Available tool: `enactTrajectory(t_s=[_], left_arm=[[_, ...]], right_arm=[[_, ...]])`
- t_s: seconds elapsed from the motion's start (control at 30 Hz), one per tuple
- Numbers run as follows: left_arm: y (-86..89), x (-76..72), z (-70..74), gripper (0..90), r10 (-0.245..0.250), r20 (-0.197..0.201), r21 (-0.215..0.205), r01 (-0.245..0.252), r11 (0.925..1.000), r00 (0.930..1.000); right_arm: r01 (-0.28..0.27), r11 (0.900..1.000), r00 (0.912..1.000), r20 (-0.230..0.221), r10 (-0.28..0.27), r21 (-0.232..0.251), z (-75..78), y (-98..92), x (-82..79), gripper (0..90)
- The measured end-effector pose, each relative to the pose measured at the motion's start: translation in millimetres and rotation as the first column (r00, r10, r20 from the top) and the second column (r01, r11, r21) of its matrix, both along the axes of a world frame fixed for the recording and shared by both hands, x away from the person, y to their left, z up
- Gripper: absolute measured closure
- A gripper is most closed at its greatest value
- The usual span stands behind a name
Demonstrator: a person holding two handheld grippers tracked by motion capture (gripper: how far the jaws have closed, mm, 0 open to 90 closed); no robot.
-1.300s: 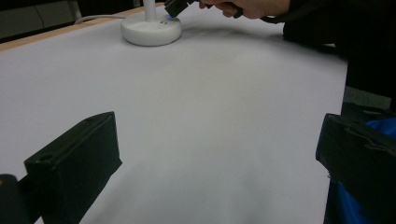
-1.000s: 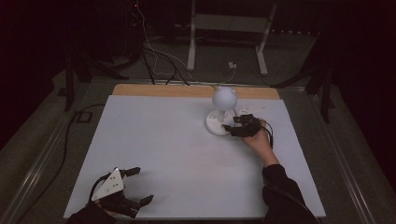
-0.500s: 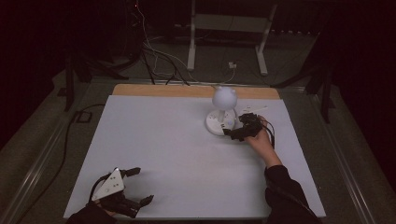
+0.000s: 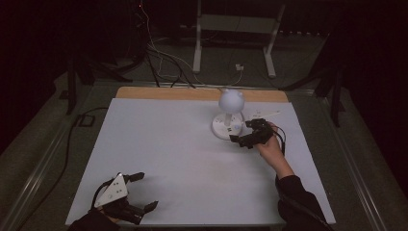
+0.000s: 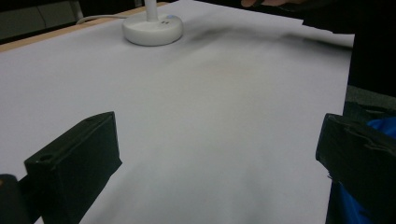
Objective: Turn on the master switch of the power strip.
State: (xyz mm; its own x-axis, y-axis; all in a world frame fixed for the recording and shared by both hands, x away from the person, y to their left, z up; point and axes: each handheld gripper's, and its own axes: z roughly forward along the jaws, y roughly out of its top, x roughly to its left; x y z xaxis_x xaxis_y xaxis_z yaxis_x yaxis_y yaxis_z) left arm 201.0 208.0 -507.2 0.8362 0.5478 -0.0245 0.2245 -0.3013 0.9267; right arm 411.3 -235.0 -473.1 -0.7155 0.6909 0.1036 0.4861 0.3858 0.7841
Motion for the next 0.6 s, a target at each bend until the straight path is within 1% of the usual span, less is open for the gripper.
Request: enactTrajectory(t_s=[0.03,0.1,0.33,0.4,0.5,0.57,0.6], left_arm=[[0.0,0.0,0.0,0.2,0.000,0.000,0.000,0.000,1.0000,1.0000],[0.0,0.0,0.0,0.2,0.000,-0.001,0.001,0.000,1.0000,1.0000],[0.1,-0.7,0.3,0.2,0.001,0.002,0.004,-0.001,1.0000,1.0000],[0.2,-0.6,0.4,0.2,0.003,0.003,0.001,-0.003,1.0000,1.0000],[0.1,-0.6,0.3,0.2,0.001,0.002,0.005,-0.001,1.0000,1.0000],[0.1,-0.8,0.4,0.2,0.001,0.005,0.005,-0.001,1.0000,1.0000],[0.3,-0.9,0.6,0.2,0.002,0.004,0.002,-0.002,1.0000,1.0000]], right_arm=[[-0.006,1.000,1.0000,0.003,0.006,-0.001,0.7,0.8,-2.7,0.0],[-0.014,1.000,0.9999,0.001,0.014,0.018,1.9,1.6,-8.7,0.0],[-0.026,0.999,0.9996,-0.009,0.026,0.038,3.4,2.5,-27.9,0.0],[-0.028,0.998,0.9995,-0.012,0.029,0.060,3.7,1.1,-34.2,0.0],[-0.032,0.997,0.9994,-0.007,0.033,0.069,4.2,-0.2,-43.3,0.0],[-0.034,0.998,0.9994,-0.006,0.035,0.060,4.1,-0.2,-50.0,0.0],[-0.036,0.997,0.9993,-0.007,0.037,0.062,3.9,-0.5,-52.6,0.0]])
